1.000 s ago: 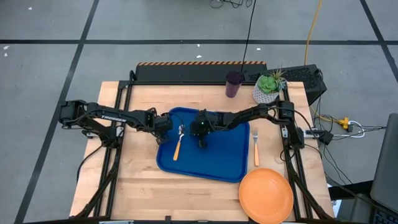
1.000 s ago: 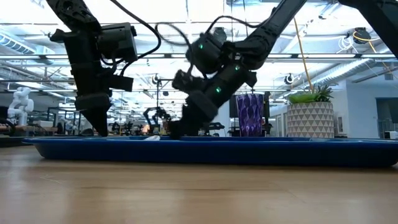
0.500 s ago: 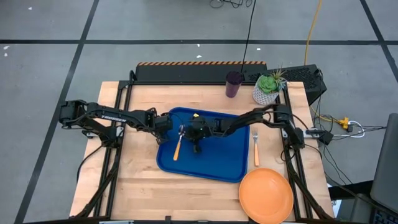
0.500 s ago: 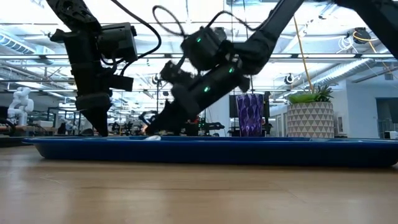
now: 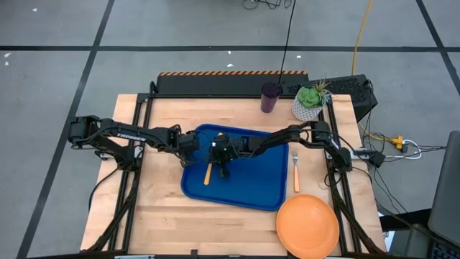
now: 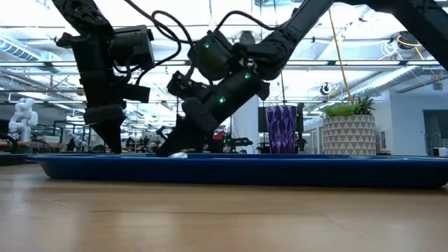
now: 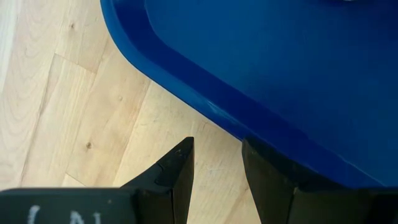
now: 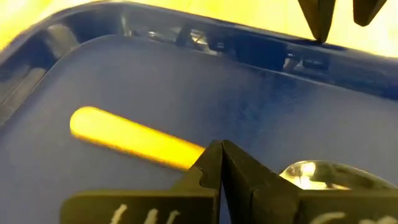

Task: Pick and place plate/cup/fork/spoon on tray
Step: Put the yellow spoon on the left of the blue serving tray, then put the orange plate on the blue serving tray to the right of the yellow spoon

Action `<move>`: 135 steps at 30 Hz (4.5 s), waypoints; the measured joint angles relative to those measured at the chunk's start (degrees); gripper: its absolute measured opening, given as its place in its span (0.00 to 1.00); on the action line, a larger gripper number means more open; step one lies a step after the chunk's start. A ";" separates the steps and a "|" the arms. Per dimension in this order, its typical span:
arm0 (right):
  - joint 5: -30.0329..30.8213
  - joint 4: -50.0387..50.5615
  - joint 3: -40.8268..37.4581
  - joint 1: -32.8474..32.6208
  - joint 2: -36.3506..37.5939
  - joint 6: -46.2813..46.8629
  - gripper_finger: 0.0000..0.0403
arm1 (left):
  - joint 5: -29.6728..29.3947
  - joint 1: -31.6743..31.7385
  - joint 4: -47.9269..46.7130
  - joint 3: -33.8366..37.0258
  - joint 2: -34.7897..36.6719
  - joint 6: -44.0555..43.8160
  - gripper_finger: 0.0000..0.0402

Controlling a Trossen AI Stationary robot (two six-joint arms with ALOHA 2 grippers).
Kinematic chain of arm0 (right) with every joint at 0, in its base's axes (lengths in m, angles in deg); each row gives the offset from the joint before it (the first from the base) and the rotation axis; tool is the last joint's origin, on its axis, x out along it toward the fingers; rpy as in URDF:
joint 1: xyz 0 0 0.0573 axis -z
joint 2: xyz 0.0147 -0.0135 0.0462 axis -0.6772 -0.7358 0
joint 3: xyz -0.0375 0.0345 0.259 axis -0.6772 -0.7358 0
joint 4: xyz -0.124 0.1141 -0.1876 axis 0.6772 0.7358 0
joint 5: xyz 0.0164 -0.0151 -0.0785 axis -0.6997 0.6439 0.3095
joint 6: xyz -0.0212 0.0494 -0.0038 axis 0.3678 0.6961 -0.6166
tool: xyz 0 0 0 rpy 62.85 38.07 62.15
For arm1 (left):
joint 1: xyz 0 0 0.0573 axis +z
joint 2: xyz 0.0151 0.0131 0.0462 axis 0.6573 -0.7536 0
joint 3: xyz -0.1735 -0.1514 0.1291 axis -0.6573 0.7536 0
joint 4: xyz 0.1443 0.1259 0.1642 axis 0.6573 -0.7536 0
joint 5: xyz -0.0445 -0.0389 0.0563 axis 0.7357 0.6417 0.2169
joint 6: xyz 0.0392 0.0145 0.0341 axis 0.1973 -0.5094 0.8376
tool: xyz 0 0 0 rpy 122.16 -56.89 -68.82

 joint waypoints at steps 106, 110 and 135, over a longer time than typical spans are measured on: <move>16.83 -0.76 -7.19 3.94 19.81 -8.73 0.15 | 6.60 -22.84 -2.08 -0.07 -0.07 -33.46 0.35; 16.83 -3.93 -12.22 5.02 25.40 -7.63 0.15 | 5.79 -24.83 -3.72 -0.11 -0.09 -36.53 0.35; 18.74 12.44 -33.18 4.44 56.21 1.94 0.15 | -6.18 -22.94 -10.20 -6.76 3.54 -29.99 0.35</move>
